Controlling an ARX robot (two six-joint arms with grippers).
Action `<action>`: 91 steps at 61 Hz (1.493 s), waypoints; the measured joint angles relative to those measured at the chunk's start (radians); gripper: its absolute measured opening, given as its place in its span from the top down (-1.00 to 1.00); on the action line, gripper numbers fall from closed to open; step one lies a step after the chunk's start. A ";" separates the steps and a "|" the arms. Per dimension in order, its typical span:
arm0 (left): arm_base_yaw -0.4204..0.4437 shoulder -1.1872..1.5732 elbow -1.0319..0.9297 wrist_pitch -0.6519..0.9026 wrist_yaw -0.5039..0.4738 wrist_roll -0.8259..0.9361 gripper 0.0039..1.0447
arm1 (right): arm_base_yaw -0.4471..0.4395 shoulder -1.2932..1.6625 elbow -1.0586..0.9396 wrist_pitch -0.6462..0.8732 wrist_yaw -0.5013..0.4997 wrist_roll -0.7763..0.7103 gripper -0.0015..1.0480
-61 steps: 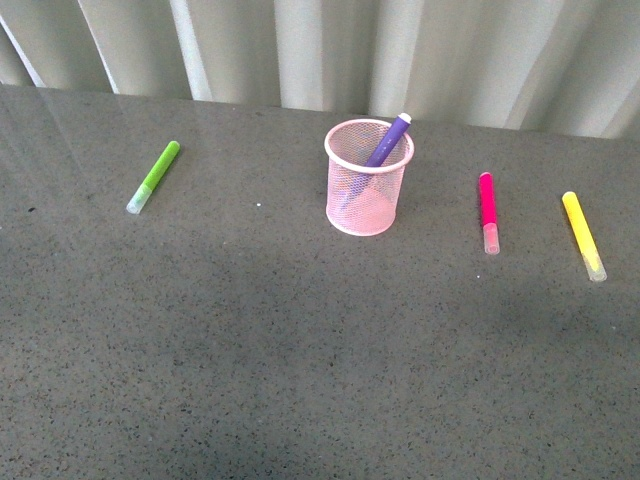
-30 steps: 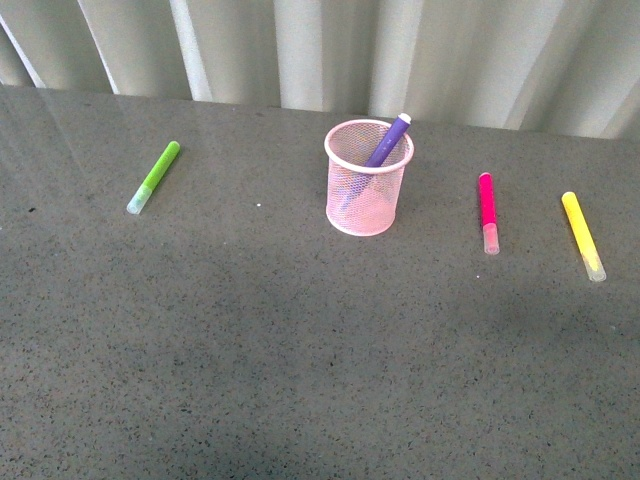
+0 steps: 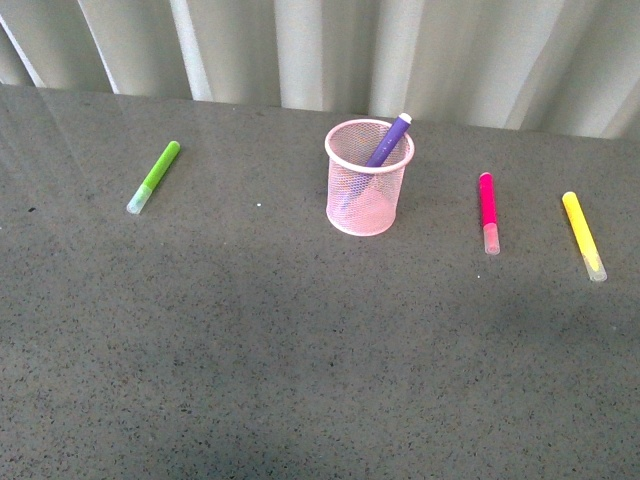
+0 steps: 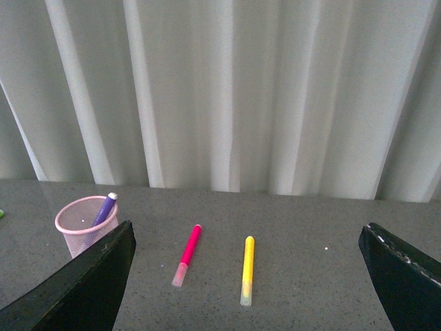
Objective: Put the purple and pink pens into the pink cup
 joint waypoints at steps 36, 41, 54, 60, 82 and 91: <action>0.000 0.000 0.000 0.000 0.000 0.001 -0.88 | -0.168 1.114 0.436 0.829 0.070 0.166 -0.87; 0.000 0.000 0.000 0.000 0.000 0.001 -0.88 | -0.163 1.393 0.639 0.659 0.134 0.199 -0.87; 0.000 0.000 0.000 0.000 0.000 0.001 -0.88 | -0.064 1.880 1.024 0.154 0.143 0.320 -0.87; 0.000 0.000 0.000 0.000 0.000 0.001 -0.88 | -0.009 1.960 1.097 0.056 0.141 0.320 -0.87; 0.000 0.000 0.000 0.000 0.000 0.001 -0.88 | 0.101 2.231 1.381 -0.146 0.143 0.335 -0.87; 0.000 0.000 0.000 0.000 0.000 0.001 -0.88 | 0.102 2.277 1.419 -0.149 0.138 0.346 -0.87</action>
